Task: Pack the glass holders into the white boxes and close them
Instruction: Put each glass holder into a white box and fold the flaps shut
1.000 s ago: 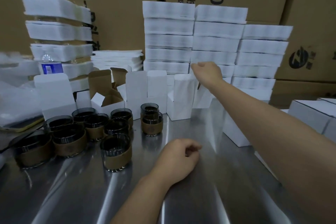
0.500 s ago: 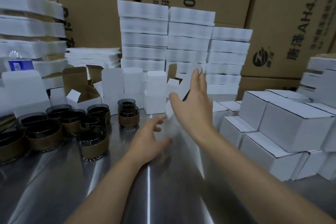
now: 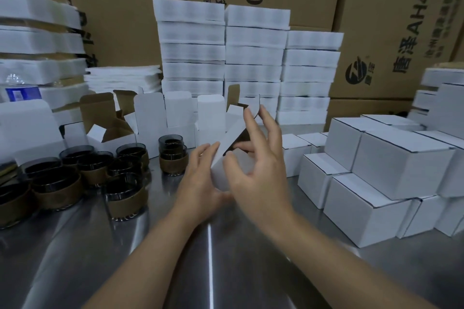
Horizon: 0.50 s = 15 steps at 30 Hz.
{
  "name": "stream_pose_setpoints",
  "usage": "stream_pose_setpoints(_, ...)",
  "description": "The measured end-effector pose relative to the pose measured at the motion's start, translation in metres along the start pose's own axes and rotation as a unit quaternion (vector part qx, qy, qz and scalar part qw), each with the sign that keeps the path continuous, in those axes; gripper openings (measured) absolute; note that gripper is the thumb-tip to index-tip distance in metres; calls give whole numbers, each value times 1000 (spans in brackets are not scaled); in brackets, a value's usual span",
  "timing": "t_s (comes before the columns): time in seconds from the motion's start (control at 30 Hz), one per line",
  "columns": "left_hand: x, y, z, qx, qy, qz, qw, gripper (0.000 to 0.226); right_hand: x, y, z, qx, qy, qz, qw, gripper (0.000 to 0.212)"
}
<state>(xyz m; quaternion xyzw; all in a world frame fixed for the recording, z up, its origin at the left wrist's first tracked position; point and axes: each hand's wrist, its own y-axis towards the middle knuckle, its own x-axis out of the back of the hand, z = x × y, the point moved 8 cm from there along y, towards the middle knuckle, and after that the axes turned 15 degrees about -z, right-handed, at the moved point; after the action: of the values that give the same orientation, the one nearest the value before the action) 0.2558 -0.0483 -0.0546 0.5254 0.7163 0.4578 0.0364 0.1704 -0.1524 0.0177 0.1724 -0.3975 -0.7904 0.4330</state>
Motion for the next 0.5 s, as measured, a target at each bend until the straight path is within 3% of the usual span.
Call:
stream_pose_setpoints(0.23, 16, 0, -19, -66, 99, -60, 991, 100, -3, -5, -3, 1, 28, 12, 1000, 68)
stream_pose_setpoints(0.5, 21, 3, -21, -43, 60, -60, 995, 86, -16, -18, -2, 59, 2, 47, 997, 69)
